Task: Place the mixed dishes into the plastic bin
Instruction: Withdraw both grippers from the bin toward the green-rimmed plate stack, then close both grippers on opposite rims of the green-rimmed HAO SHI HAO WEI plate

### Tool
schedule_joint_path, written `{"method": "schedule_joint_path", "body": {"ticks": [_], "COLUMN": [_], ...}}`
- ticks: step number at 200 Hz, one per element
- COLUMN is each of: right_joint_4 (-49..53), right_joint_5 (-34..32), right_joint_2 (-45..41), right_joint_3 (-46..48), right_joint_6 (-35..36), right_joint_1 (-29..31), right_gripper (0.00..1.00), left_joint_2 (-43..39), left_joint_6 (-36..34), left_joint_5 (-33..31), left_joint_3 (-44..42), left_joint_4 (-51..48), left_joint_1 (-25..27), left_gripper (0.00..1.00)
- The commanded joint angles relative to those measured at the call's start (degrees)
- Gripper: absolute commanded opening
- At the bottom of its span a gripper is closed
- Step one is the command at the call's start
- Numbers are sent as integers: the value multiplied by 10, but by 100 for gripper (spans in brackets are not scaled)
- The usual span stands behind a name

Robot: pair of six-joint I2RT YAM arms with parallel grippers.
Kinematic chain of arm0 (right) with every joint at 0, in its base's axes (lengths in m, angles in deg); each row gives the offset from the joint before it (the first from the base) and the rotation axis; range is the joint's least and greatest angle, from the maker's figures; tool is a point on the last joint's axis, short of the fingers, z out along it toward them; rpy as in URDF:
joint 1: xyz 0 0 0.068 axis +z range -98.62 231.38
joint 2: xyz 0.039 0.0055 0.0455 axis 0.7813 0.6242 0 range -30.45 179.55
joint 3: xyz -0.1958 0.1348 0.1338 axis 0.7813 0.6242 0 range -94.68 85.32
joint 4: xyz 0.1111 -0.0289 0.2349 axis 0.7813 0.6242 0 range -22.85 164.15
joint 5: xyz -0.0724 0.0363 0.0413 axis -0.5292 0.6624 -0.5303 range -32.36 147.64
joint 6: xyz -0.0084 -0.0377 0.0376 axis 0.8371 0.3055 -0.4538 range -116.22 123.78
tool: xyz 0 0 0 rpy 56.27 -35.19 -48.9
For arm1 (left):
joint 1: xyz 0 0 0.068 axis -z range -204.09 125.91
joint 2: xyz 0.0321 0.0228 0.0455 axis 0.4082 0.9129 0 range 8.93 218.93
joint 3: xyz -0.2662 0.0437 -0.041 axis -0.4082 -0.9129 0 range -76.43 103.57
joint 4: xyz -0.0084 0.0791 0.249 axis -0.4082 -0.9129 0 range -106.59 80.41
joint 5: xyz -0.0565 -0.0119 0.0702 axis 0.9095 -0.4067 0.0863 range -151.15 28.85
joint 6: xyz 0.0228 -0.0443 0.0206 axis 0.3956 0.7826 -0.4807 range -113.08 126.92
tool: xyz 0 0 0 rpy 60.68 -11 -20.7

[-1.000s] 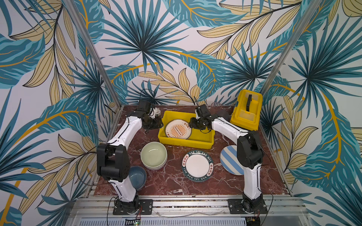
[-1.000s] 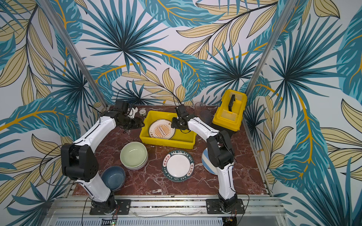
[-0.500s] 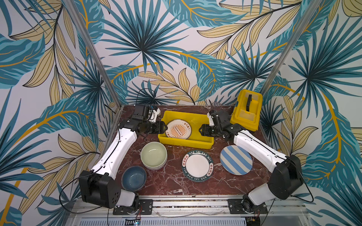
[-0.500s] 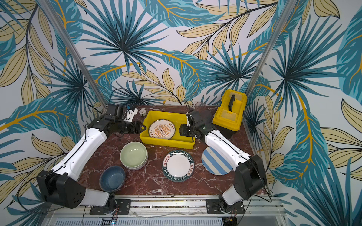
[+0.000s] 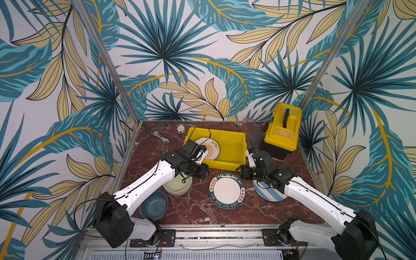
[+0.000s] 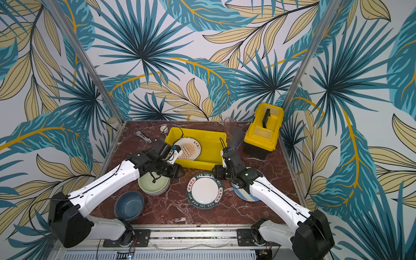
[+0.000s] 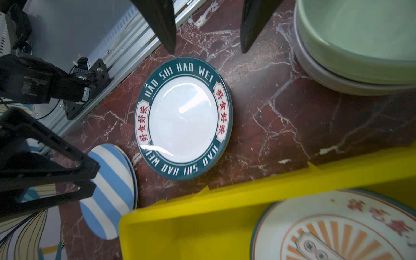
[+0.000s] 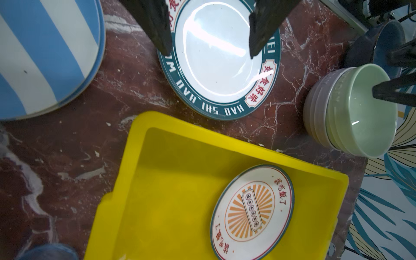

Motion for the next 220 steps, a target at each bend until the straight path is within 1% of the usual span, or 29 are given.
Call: {"method": "schedule_joint_path", "body": {"ticks": [1,17,41,69,85,116,155,220], "right_joint_4": [22,18,0,-32,-41,-59,-73,-95], "right_joint_5": [-6,-12,-4,5,15,27,28,42], "right_joint_2": [-33,-47,-48,-41,-30,-18,-11,5], "right_joint_3": [51,82,120,150,160,174,185,187], "right_joint_6": [-28,-45,-70,-82,-87,-92,-100,-100], "right_joint_1": [5,5,6,6,6,6,6,6], "right_gripper": [56,56,54,50,48,44,42,36], "left_joint_2": [19,25,32,47,56,84,106,131], "left_joint_6": [40,57,76,107,118,122,142,145], "left_joint_5": [-27,-38,-59,-76,-84,-102,-115,-114], "left_joint_3": [-26,-47,-76,-115,-123,-123,-135,-126], "left_joint_4": [12,35,81,147,169,173,186,190], "left_joint_1": [35,51,60,70,82,95,101,105], "left_gripper": [45,45,44,39,37,32,25,20]}}
